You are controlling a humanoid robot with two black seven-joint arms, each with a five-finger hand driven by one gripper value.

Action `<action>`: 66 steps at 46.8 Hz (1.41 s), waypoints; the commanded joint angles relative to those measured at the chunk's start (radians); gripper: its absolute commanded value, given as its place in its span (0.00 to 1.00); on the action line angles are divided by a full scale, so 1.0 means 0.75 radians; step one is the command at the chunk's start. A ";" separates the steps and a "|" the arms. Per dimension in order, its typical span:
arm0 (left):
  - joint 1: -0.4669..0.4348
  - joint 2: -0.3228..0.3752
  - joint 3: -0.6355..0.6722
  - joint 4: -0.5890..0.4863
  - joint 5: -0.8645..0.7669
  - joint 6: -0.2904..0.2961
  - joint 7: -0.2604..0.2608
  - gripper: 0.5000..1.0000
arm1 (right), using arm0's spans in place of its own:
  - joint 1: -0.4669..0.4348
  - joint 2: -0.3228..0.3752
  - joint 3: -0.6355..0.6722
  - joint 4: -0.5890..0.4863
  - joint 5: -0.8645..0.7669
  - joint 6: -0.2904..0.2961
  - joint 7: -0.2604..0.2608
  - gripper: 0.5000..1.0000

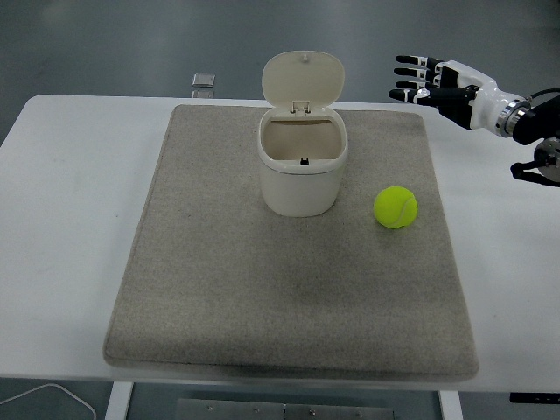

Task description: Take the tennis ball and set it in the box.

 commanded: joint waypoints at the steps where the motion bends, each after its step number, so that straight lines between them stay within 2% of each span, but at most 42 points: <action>1: 0.000 0.000 0.000 0.000 0.000 0.001 0.000 0.98 | -0.001 -0.002 -0.001 0.001 -0.090 0.005 0.001 0.85; 18: 0.000 0.000 0.000 0.000 0.000 0.001 0.000 0.98 | 0.001 -0.067 -0.003 0.035 -0.556 0.052 0.089 0.85; 32: 0.000 0.000 0.000 0.000 0.000 -0.001 0.000 0.98 | 0.034 -0.217 -0.103 0.268 -0.875 0.111 0.226 0.85; 40: 0.000 0.000 0.000 0.000 0.000 -0.001 0.000 0.98 | 0.048 -0.272 -0.158 0.360 -0.982 0.122 0.285 0.85; 57: 0.000 0.000 0.000 0.000 0.000 -0.001 0.000 0.98 | 0.014 -0.280 -0.183 0.406 -1.113 0.113 0.322 0.85; 66: 0.000 0.000 0.000 0.000 0.000 -0.001 0.000 0.98 | -0.009 -0.299 -0.189 0.424 -1.170 0.085 0.348 0.85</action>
